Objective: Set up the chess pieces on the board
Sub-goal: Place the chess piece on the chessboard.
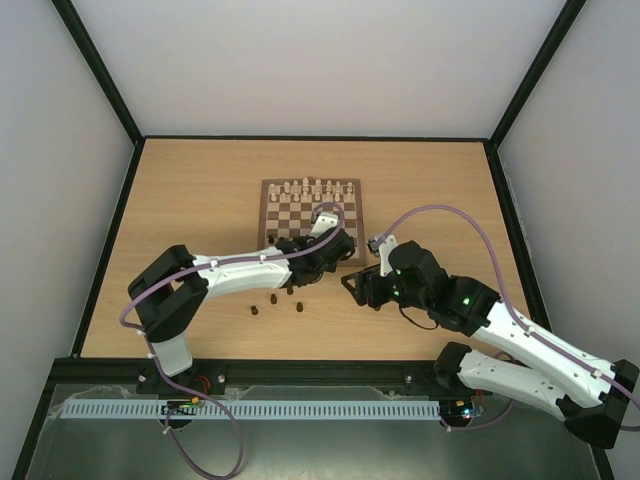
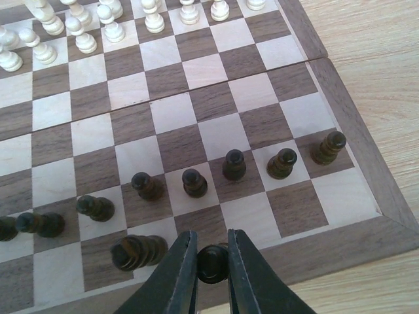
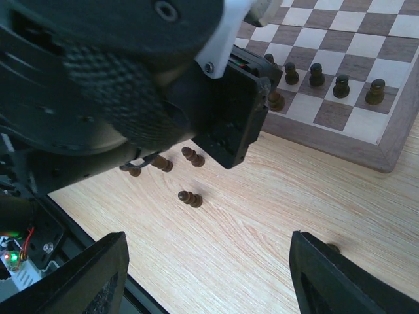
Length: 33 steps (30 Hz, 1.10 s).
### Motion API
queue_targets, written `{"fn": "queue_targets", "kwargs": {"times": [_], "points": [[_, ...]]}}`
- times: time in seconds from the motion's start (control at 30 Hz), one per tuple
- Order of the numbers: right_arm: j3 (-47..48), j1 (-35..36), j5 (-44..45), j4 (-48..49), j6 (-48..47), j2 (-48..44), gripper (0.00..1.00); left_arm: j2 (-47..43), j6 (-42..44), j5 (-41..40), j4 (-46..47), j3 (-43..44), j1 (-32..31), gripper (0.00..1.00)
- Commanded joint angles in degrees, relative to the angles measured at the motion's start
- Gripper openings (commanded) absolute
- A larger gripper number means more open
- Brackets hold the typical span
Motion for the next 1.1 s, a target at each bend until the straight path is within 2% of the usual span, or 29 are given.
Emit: {"fn": "queue_targets", "kwargs": {"times": [0.0, 0.73, 1.07], "points": [[-0.79, 0.37, -0.23, -1.24, -0.07, -1.01, 0.68, 1.78, 0.72, -2.34, 4.79, -1.1, 0.47, 0.03], [-1.05, 0.34, -1.2, -0.67, -0.69, -0.85, 0.68, 5.15, 0.96, -5.59, 11.27, -5.2, 1.71, 0.04], [-1.14, 0.37, -1.55, -0.49, -0.81, -0.93, 0.69, 4.96, 0.5, -5.17, 9.97, -4.83, 1.71, 0.15]]}}
